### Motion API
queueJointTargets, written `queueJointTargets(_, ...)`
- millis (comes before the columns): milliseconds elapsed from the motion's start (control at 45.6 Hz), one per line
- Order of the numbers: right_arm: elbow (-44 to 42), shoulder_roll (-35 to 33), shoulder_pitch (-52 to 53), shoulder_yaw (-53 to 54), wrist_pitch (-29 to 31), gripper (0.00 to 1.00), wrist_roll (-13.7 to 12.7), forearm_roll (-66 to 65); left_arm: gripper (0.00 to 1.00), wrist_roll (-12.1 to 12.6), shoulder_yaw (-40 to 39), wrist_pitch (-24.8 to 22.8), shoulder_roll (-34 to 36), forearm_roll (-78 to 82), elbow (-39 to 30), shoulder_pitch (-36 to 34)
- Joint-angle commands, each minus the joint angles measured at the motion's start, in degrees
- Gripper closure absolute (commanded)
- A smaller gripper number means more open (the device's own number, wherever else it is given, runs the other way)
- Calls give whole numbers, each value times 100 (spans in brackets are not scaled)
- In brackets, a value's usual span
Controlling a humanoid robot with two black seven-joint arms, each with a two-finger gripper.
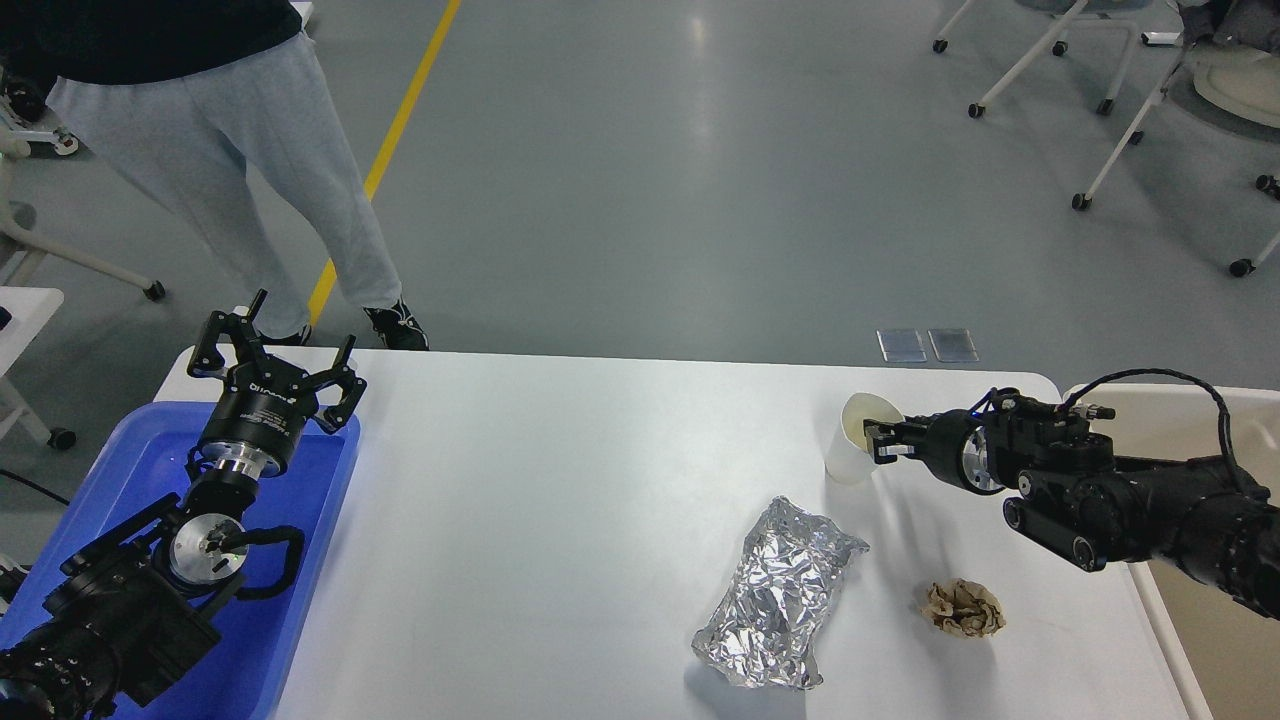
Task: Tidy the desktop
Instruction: 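Lift the cup with the right gripper and carry it toward the white bin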
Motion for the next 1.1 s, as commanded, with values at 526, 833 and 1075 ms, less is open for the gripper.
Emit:
queueJointTargets(526, 1690, -1101, 1150, -98, 276, 100, 461, 575, 0, 0, 0, 0, 0, -2, 2, 0)
queueJointTargets(833, 3520, -2605, 2538, -493, 794, 100, 426, 584, 0, 0, 0, 0, 0, 7, -7, 0)
queueJointTargets(1075, 4426, -3712, 3918, -458, 2034, 100, 435, 575, 0, 0, 0, 0, 0, -1, 2, 0)
